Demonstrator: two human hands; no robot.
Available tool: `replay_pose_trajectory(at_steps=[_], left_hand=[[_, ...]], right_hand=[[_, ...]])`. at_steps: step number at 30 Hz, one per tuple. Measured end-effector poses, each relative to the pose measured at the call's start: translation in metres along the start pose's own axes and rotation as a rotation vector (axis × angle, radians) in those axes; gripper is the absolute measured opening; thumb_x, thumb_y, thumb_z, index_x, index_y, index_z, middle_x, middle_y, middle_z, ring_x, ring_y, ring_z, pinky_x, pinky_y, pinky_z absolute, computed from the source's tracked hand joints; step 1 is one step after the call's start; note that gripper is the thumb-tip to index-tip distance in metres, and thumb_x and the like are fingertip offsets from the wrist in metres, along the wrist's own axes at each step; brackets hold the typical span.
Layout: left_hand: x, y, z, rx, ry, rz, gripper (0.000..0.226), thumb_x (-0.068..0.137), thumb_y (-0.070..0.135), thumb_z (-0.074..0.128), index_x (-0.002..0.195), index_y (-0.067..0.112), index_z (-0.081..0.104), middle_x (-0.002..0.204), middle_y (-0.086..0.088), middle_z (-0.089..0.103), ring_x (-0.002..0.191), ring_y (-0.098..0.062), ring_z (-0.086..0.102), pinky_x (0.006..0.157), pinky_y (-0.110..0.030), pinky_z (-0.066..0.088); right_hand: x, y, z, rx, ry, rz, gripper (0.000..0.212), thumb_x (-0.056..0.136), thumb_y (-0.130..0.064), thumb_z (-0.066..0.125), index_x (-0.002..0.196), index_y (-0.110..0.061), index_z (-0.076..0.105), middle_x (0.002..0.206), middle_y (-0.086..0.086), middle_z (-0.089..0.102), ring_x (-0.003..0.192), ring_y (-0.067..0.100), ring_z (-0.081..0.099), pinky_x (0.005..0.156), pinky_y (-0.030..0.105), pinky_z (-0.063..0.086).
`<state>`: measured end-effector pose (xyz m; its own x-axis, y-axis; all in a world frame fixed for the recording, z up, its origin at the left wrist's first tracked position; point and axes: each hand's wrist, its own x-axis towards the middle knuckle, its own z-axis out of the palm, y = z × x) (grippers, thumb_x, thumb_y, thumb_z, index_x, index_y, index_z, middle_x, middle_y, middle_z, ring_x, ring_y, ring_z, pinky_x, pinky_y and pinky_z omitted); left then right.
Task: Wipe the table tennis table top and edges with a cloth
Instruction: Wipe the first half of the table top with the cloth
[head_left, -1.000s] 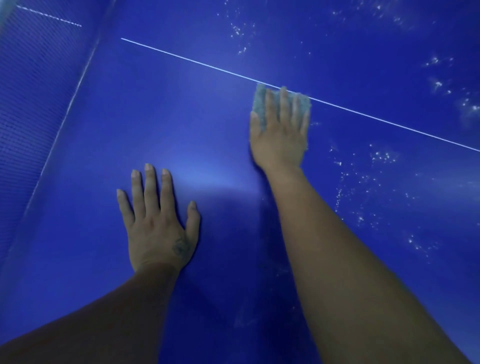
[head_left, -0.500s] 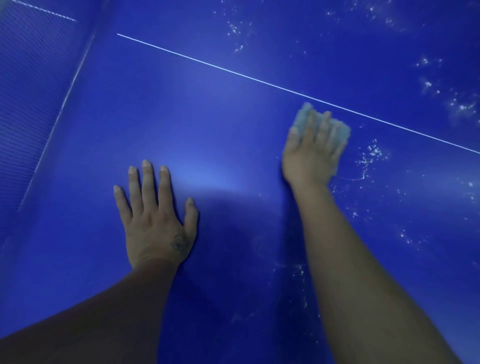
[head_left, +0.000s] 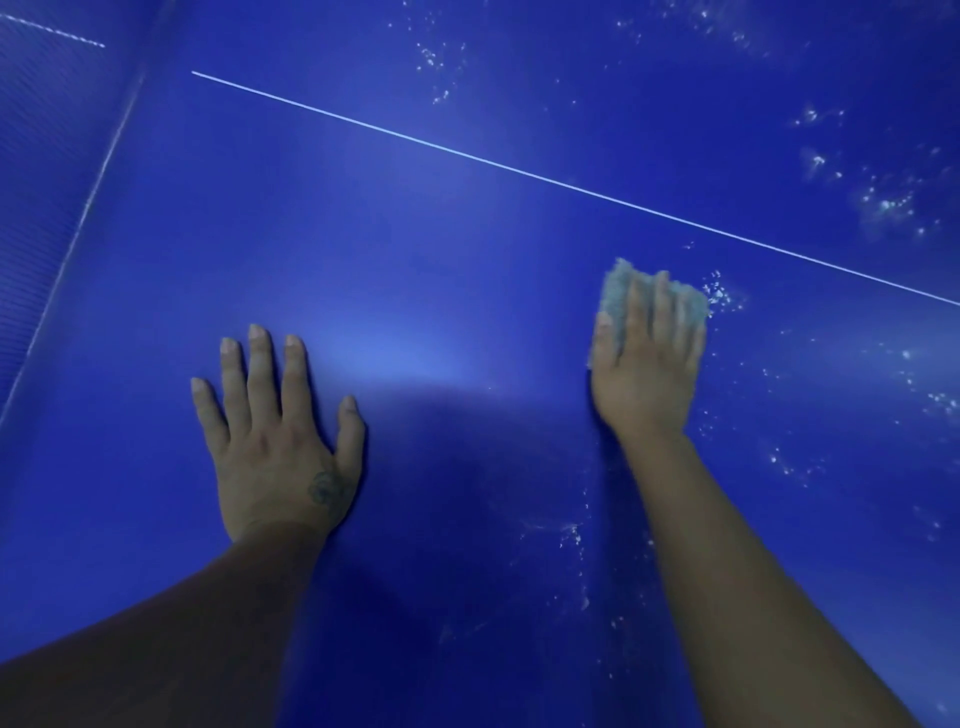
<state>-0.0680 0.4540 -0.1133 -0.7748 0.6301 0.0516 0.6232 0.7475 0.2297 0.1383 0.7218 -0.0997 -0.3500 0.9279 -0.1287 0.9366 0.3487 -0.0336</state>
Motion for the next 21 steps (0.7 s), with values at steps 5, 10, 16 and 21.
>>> replay_pose_trajectory(at_steps=[5, 10, 16, 21], left_hand=[[0.0, 0.001, -0.003, 0.01, -0.028, -0.011, 0.08, 0.103, 0.054, 0.036, 0.168, 0.008, 0.03, 0.179, -0.015, 0.016, 0.167, -0.034, 0.005, 0.133, -0.062, 0.003], [0.001, 0.002, -0.004, 0.013, -0.05, -0.018, 0.081, 0.103, 0.054, 0.036, 0.169, 0.009, 0.028, 0.179, -0.013, 0.014, 0.167, -0.033, 0.004, 0.133, -0.061, 0.002], [0.001, 0.002, -0.006, 0.003, -0.05, -0.025, 0.081, 0.102, 0.054, 0.037, 0.169, 0.009, 0.028, 0.179, -0.013, 0.014, 0.167, -0.033, 0.003, 0.133, -0.06, 0.001], [0.001, 0.003, -0.008, 0.004, -0.059, -0.021, 0.081, 0.103, 0.055, 0.035, 0.169, 0.009, 0.028, 0.179, -0.014, 0.014, 0.167, -0.033, 0.003, 0.133, -0.061, 0.001]], right_hand=[[-0.009, -0.011, 0.002, 0.011, 0.001, 0.099, 0.067, 0.113, -0.05, 0.014, 0.173, -0.021, 0.005, 0.181, 0.007, 0.001, 0.167, 0.03, -0.005, 0.133, 0.057, -0.001], [-0.045, -0.084, 0.012, 0.003, 0.085, -0.102, 0.065, 0.114, -0.05, 0.022, 0.172, -0.019, 0.019, 0.179, 0.011, 0.013, 0.166, 0.036, 0.009, 0.132, 0.06, 0.008], [0.003, -0.105, 0.009, -0.011, 0.032, -0.318, 0.066, 0.112, -0.056, 0.019, 0.172, -0.03, 0.012, 0.18, 0.003, 0.011, 0.167, 0.029, 0.004, 0.134, 0.055, 0.003], [0.039, -0.026, -0.001, 0.007, 0.014, 0.012, 0.066, 0.113, -0.054, 0.015, 0.173, -0.026, 0.011, 0.181, 0.005, 0.006, 0.167, 0.027, 0.0, 0.134, 0.053, -0.002]])
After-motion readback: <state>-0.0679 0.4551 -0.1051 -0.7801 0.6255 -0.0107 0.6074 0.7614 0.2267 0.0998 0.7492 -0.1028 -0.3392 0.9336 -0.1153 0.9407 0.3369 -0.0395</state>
